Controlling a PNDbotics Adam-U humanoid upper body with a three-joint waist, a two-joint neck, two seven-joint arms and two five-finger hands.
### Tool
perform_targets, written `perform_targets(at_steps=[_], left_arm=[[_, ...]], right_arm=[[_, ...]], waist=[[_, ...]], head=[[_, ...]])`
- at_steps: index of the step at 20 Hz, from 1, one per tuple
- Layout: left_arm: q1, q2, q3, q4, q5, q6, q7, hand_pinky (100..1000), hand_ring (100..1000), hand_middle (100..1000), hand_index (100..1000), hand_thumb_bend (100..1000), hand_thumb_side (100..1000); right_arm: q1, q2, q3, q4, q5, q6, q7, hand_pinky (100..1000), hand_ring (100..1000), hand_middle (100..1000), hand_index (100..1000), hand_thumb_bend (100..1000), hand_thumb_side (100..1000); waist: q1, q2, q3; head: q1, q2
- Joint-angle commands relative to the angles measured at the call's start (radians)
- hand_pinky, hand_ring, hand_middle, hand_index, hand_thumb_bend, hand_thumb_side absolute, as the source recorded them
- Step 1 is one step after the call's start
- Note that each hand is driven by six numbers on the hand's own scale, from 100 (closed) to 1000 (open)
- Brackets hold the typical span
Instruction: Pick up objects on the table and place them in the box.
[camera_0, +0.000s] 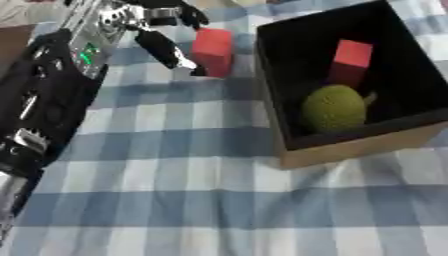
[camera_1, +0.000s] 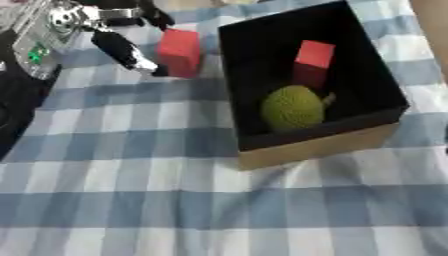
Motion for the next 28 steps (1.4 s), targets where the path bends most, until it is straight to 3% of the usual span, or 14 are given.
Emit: perform_targets(at_steps=[1, 3, 7, 11, 16, 23, 28], left_arm=[[-0.032, 0.021, 0.013, -0.020, -0.021, 0.003, 0.017, 913, 930, 831, 955, 606, 496], [-0.038, 0.027, 0.014, -0.019, -0.040, 0.002, 0.025, 910, 923, 825, 950, 621, 493], [-0.051, 0.056, -0.011, -0.016, -0.095, 0.033, 0.014, 910, 900, 810, 936, 733, 492], [-0.058, 0.066, -0.016, -0.031, -0.161, 0.046, 0.016, 914, 904, 823, 938, 742, 468], [-0.060, 0.049, 0.007, -0.028, -0.202, -0.001, 0.050, 932, 934, 853, 946, 707, 417], [-0.070, 0.048, 0.016, -0.007, -0.151, -0.092, 0.064, 943, 953, 859, 954, 706, 437], [-0.087, 0.058, 0.020, -0.005, -0.136, -0.126, 0.065, 940, 949, 854, 949, 703, 434]], right_arm=[[-0.004, -0.007, -0.003, -0.015, -0.006, 0.001, 0.005, 900, 1000, 405, 855, 100, 470], [-0.004, -0.006, -0.002, -0.015, -0.008, 0.004, 0.008, 900, 1000, 405, 855, 100, 470], [0.005, -0.005, -0.002, -0.015, -0.008, 0.009, 0.014, 901, 1000, 402, 855, 100, 470], [0.009, -0.005, -0.002, -0.015, -0.009, 0.013, 0.016, 901, 1000, 403, 855, 100, 470], [0.005, -0.005, -0.001, -0.015, -0.013, 0.013, 0.019, 901, 1000, 404, 855, 100, 470], [0.000, -0.005, -0.001, -0.015, -0.015, 0.011, 0.022, 902, 1000, 401, 854, 100, 470], [-0.003, -0.005, -0.002, -0.015, -0.025, 0.016, 0.020, 902, 1000, 398, 852, 100, 470]], waist=[[-0.004, -0.010, -0.001], [0.000, -0.010, 0.000], [0.008, -0.014, 0.008], [0.011, -0.019, 0.017], [0.010, -0.021, 0.015], [0.010, -0.011, 0.009], [0.014, -0.007, 0.011]], head=[[0.004, -0.017], [0.003, -0.023], [-0.004, -0.011], [-0.007, -0.003], [-0.002, -0.008], [0.013, -0.026], [0.016, -0.031]])
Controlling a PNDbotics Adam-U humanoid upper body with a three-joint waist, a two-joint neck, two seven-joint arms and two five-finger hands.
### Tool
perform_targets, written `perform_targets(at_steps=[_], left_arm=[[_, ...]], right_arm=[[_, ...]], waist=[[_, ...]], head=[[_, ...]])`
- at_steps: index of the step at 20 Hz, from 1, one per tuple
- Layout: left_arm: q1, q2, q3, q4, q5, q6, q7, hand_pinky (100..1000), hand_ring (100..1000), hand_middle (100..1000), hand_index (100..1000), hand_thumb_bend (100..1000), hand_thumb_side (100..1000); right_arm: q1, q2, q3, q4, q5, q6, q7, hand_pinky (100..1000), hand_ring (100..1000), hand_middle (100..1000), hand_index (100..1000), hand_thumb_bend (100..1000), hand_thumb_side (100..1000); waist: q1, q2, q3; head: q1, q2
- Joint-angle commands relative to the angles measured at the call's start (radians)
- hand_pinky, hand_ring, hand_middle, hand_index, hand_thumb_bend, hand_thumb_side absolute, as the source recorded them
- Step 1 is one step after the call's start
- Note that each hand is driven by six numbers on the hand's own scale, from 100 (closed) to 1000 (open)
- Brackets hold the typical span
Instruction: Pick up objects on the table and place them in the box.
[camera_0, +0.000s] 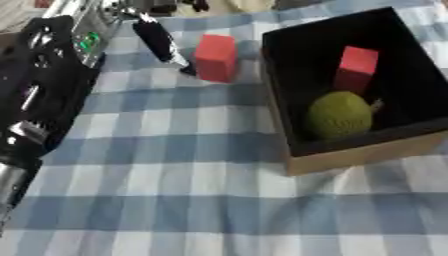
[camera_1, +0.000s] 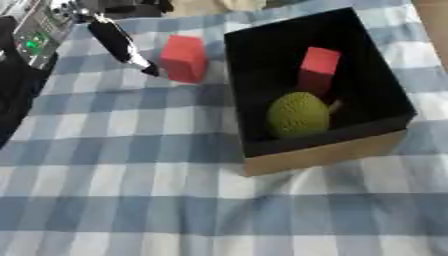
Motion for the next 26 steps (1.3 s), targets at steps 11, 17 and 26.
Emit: perform_targets(at_steps=[11, 17, 26], left_arm=[[-0.039, 0.020, 0.005, 0.011, 0.058, -0.038, -0.063, 940, 953, 855, 946, 687, 440], [-0.037, 0.015, 0.010, 0.019, 0.045, -0.038, -0.071, 941, 961, 856, 947, 687, 437], [-0.035, 0.003, 0.013, 0.031, 0.026, -0.048, -0.067, 939, 960, 854, 945, 688, 435]], right_arm=[[-0.020, -0.002, -0.006, -0.008, -0.019, 0.013, -0.002, 903, 1000, 397, 852, 100, 470], [-0.030, 0.001, -0.005, -0.008, -0.023, 0.015, -0.003, 903, 1000, 394, 851, 100, 470], [-0.041, 0.006, -0.004, -0.008, -0.026, 0.016, -0.002, 903, 1000, 392, 849, 100, 470]], waist=[[0.026, -0.001, -0.006], [0.032, 0.011, -0.019], [0.034, 0.025, -0.032]], head=[[0.020, -0.032], [0.032, -0.048], [0.045, -0.057]])
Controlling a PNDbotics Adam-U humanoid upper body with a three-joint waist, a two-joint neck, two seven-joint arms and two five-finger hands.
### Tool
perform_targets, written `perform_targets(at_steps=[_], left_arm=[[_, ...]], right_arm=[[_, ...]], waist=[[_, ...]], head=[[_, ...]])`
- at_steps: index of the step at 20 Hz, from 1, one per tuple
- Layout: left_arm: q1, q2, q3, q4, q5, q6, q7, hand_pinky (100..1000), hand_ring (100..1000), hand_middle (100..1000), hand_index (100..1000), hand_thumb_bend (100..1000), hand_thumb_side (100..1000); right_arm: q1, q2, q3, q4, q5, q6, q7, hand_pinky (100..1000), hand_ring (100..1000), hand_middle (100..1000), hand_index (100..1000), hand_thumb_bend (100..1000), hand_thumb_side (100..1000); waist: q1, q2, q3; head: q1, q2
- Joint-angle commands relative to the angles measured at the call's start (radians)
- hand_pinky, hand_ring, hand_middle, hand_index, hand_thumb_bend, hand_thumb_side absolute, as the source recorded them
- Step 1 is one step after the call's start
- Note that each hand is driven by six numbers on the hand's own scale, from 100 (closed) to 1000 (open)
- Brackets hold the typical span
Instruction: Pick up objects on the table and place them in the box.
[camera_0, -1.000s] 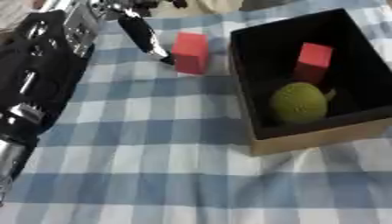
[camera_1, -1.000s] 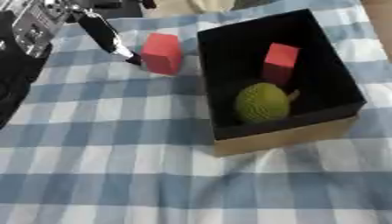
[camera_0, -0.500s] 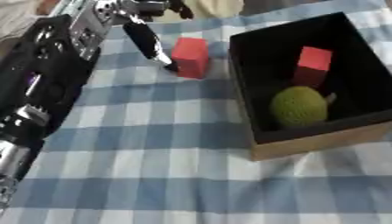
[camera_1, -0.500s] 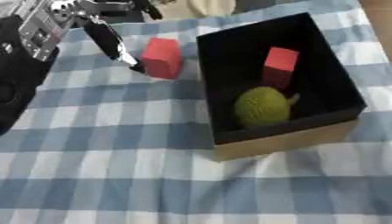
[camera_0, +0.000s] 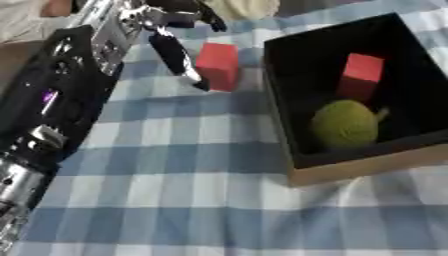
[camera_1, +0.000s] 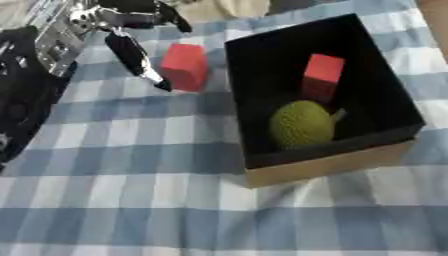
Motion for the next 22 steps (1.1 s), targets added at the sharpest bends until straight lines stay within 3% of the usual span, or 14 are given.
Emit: perform_targets(at_steps=[1, 8, 12, 16, 20, 22], left_arm=[[-0.022, 0.012, 0.013, -0.004, -0.010, -0.007, -0.001, 937, 959, 852, 944, 684, 436], [-0.018, 0.005, 0.014, 0.006, -0.026, -0.008, -0.007, 928, 954, 844, 938, 659, 427], [-0.015, 0.004, 0.017, 0.013, -0.038, -0.002, -0.002, 918, 945, 833, 933, 599, 410], [-0.017, 0.003, 0.018, 0.014, -0.035, 0.007, 0.002, 892, 909, 791, 919, 447, 382], [-0.022, 0.006, 0.016, 0.012, -0.014, 0.023, 0.002, 861, 861, 736, 890, 282, 296], [-0.021, 0.008, 0.014, 0.013, -0.008, 0.033, -0.001, 817, 791, 662, 840, 143, 207]], right_arm=[[-0.006, 0.001, -0.004, 0.010, -0.002, 0.003, -0.002, 903, 1000, 392, 849, 100, 470], [-0.012, 0.007, -0.003, 0.010, -0.003, 0.004, -0.001, 903, 1000, 390, 848, 100, 470], [-0.014, 0.010, -0.003, 0.010, -0.004, 0.007, 0.000, 903, 1000, 388, 848, 100, 470], [-0.012, 0.011, -0.004, 0.010, -0.006, 0.014, 0.000, 903, 1000, 385, 846, 100, 470], [-0.009, 0.012, -0.003, 0.010, -0.006, 0.023, 0.001, 903, 1000, 384, 845, 100, 470], [-0.008, 0.012, -0.004, 0.010, -0.006, 0.025, -0.002, 903, 1000, 385, 845, 100, 470]], waist=[[0.018, -0.002, 0.003], [0.019, 0.006, -0.006], [0.021, 0.010, -0.010], [0.021, 0.011, -0.008], [0.021, 0.008, -0.004], [0.021, 0.006, -0.004]], head=[[0.006, -0.015], [0.010, -0.021], [0.011, -0.021], [0.009, -0.014], [0.009, -0.004], [0.008, -0.003]])
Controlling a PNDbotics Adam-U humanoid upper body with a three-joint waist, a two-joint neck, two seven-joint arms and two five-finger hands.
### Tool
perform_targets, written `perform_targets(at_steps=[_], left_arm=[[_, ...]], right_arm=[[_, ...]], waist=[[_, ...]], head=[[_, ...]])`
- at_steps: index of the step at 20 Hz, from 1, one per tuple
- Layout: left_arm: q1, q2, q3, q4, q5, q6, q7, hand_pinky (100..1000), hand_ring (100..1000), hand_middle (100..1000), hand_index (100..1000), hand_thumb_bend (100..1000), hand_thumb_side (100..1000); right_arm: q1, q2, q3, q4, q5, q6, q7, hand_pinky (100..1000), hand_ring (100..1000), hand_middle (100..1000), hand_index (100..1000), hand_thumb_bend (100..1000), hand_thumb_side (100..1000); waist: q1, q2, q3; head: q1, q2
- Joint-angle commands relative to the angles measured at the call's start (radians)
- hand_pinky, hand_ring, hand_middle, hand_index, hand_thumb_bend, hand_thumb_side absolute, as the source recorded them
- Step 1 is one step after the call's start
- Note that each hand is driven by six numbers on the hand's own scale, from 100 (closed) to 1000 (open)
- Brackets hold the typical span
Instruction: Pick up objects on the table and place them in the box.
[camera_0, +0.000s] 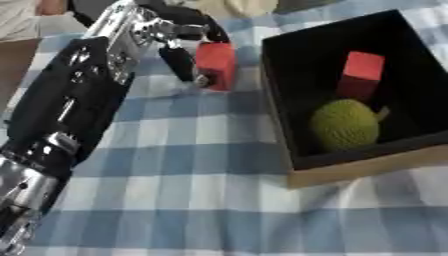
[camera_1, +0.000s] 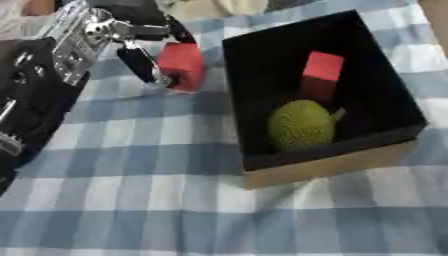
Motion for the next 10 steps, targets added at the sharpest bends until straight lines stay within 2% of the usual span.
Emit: perform_targets(at_steps=[1, 8, 10], left_arm=[[-0.021, 0.025, 0.007, -0.010, 0.015, 0.016, -0.004, 804, 770, 639, 822, 100, 180], [-0.021, 0.033, -0.001, -0.021, 0.048, 0.027, -0.018, 774, 733, 604, 784, 100, 144], [-0.021, 0.036, 0.000, -0.032, 0.062, 0.037, -0.004, 759, 708, 585, 765, 100, 164]], right_arm=[[0.002, 0.010, -0.003, 0.016, 0.002, 0.005, -0.005, 903, 1000, 385, 844, 100, 470], [0.012, 0.007, -0.004, 0.016, 0.002, 0.011, -0.011, 902, 1000, 386, 843, 100, 470], [0.016, 0.005, -0.005, 0.016, 0.000, 0.013, -0.012, 902, 1000, 388, 843, 100, 470]], waist=[[0.018, -0.010, 0.008], [0.014, -0.030, 0.013], [0.014, -0.041, 0.017]], head=[[0.000, 0.000], [-0.007, 0.022], [-0.013, 0.035]])
